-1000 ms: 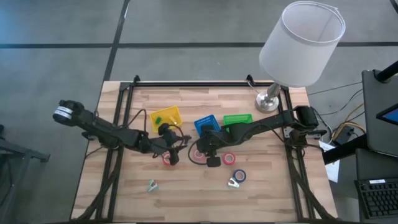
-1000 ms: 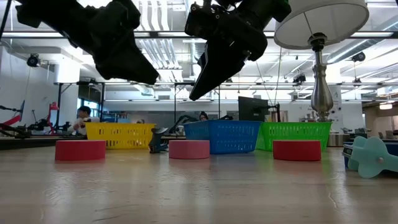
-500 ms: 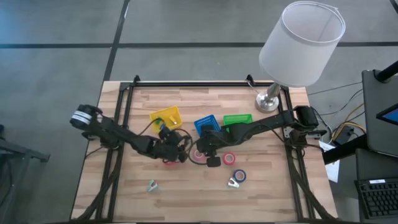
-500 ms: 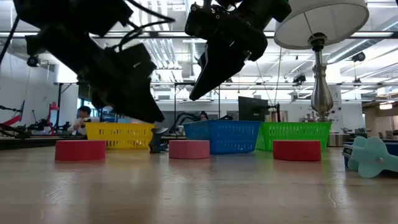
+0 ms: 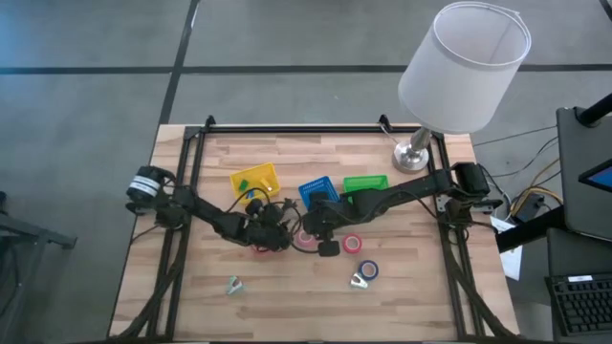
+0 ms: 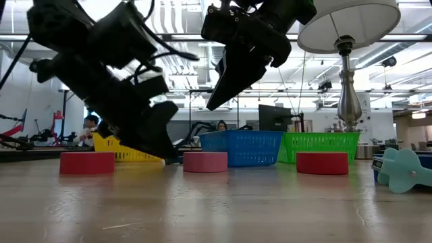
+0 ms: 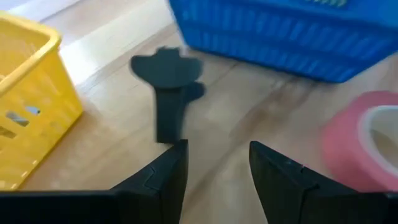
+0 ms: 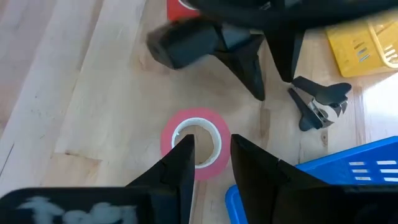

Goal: Pick and place Stapler, Stapler remover, tape
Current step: Put the blue staple remover into the blue basket

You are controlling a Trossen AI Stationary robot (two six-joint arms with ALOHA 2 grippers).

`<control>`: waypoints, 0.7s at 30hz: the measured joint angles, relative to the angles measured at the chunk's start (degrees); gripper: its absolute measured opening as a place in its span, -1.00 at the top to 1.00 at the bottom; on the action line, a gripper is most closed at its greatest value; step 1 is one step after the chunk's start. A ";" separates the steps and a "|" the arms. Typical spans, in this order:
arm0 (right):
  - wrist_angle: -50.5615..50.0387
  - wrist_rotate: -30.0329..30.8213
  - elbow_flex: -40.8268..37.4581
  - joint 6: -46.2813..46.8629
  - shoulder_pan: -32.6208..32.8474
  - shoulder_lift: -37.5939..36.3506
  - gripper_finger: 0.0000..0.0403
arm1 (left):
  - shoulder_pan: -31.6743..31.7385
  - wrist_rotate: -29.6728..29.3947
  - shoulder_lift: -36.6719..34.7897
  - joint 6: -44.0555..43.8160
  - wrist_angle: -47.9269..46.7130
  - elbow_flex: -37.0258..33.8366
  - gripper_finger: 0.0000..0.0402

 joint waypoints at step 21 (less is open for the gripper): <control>0.02 0.02 0.00 -0.13 0.00 0.00 0.51 | 1.54 -2.07 -4.01 4.49 -5.44 -0.02 0.14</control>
